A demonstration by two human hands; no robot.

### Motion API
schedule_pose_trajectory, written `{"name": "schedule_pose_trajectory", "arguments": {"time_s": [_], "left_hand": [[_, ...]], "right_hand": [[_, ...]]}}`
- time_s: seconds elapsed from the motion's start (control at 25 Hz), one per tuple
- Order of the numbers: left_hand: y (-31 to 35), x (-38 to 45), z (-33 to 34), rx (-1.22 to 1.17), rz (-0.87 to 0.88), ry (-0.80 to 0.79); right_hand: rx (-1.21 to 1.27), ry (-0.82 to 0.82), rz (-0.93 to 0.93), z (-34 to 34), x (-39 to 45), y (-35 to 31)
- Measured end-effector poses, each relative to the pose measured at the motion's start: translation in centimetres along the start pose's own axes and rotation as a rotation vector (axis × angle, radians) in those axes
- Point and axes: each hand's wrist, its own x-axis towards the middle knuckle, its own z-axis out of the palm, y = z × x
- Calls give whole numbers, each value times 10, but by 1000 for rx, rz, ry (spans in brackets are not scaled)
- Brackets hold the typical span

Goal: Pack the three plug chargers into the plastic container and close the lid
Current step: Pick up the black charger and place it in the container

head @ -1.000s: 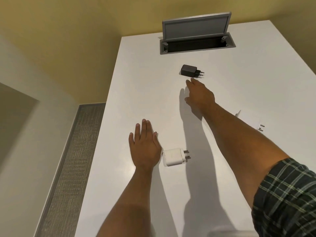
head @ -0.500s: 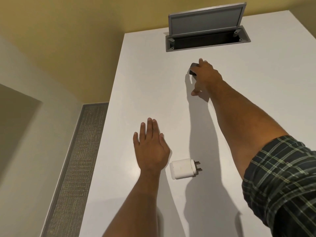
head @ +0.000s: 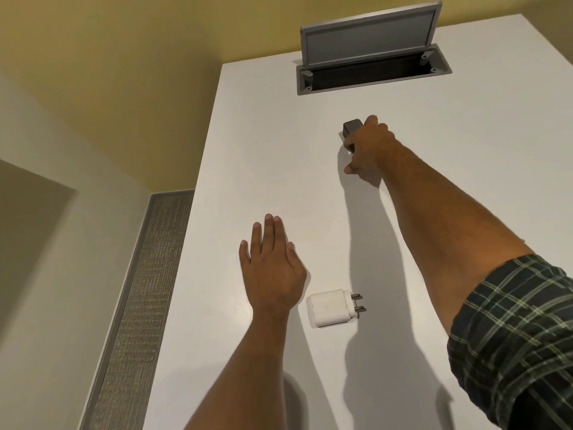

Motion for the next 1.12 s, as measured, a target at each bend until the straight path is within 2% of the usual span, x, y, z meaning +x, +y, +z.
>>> {"name": "schedule_pose_trajectory", "arguments": {"time_s": [0.2, 0.4, 0.56, 0.68, 0.76, 0.92, 1.12], "left_hand": [[-1, 1, 0, 10, 13, 6], [1, 0, -7, 0, 25, -35], [-4, -2, -26, 8, 85, -215], [-11, -17, -47, 58, 133, -391], [-8, -41, -61, 69, 127, -442], [7, -93, -80, 79, 162, -370], [23, -134, -106, 63, 172, -283]], "right_hand": [[238, 112, -38, 18, -56, 7], [179, 91, -124, 28, -118, 14], [253, 94, -81, 26, -161, 29], [299, 42, -29, 25, -192, 39], [383, 5, 30, 23, -215, 44], [603, -16, 95, 16, -262, 49], [758, -15, 86, 7, -315, 53]]}}
